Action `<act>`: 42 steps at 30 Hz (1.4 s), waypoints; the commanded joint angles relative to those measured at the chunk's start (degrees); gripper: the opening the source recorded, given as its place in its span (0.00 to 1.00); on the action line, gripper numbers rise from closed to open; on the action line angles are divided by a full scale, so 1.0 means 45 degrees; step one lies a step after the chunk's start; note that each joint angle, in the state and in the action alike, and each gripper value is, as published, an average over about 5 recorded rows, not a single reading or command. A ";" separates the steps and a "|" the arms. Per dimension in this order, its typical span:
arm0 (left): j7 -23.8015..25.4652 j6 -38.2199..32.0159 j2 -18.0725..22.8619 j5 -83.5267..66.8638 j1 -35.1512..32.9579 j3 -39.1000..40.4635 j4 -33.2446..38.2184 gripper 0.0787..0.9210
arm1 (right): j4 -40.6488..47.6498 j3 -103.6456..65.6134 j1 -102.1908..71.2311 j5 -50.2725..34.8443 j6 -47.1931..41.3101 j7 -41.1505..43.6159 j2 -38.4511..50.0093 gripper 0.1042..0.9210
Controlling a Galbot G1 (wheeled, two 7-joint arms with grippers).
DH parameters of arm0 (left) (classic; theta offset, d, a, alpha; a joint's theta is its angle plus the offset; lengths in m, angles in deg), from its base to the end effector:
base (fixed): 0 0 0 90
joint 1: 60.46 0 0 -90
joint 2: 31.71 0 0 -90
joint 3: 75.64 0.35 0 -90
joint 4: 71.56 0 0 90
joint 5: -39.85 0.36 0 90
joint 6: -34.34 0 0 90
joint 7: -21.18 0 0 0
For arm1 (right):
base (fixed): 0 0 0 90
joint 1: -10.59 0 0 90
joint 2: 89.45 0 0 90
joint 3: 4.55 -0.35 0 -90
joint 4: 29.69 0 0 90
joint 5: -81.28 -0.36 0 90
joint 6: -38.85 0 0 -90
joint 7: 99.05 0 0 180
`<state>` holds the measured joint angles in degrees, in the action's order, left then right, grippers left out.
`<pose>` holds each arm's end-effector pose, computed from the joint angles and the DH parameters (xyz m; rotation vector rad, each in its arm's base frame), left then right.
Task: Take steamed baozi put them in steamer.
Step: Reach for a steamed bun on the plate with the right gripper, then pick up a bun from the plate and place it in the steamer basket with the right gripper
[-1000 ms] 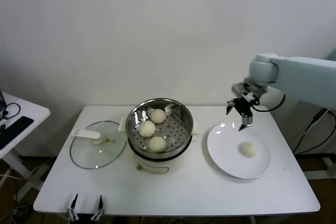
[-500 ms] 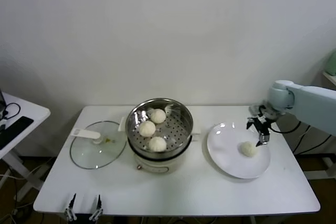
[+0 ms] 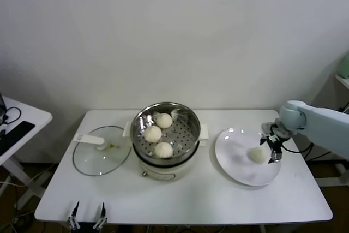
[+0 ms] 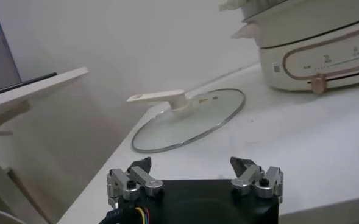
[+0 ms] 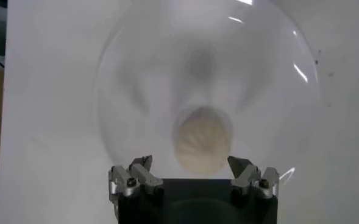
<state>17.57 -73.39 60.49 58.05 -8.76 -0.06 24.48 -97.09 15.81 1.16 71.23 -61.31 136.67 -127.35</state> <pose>0.0767 0.0771 -0.4623 0.2304 -2.7952 -0.5613 0.5195 -0.1939 -0.2035 1.1996 -1.2463 1.3441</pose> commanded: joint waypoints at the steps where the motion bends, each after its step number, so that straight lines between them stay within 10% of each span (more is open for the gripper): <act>1: 0.0001 -0.0018 -0.0014 0.0016 -0.0028 -0.0034 -0.0014 0.88 | 0.0827 -0.1993 -0.1893 0.0463 0.0002 -0.0492 -0.0174 0.88; 20: -0.0006 -0.0061 -0.0016 -0.0010 0.0000 -0.0065 -0.0078 0.88 | 0.1717 -0.2426 -0.2305 0.0765 0.0128 -0.0601 -0.0730 0.87; 27: -0.0012 -0.0066 -0.0022 0.0020 0.0007 -0.0033 -0.0099 0.88 | 0.1607 -0.2058 -0.1762 0.0534 0.0127 -0.0368 -0.0734 0.72; 42: -0.0024 -0.0144 -0.0069 0.0072 0.0074 0.0010 -0.0291 0.88 | -0.1094 0.4052 0.6524 -0.4655 -0.0218 0.0643 -0.1370 0.70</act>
<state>17.48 -73.98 60.49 58.26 -8.43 -0.12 23.66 -95.04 18.43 7.54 64.21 -61.18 137.14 -131.36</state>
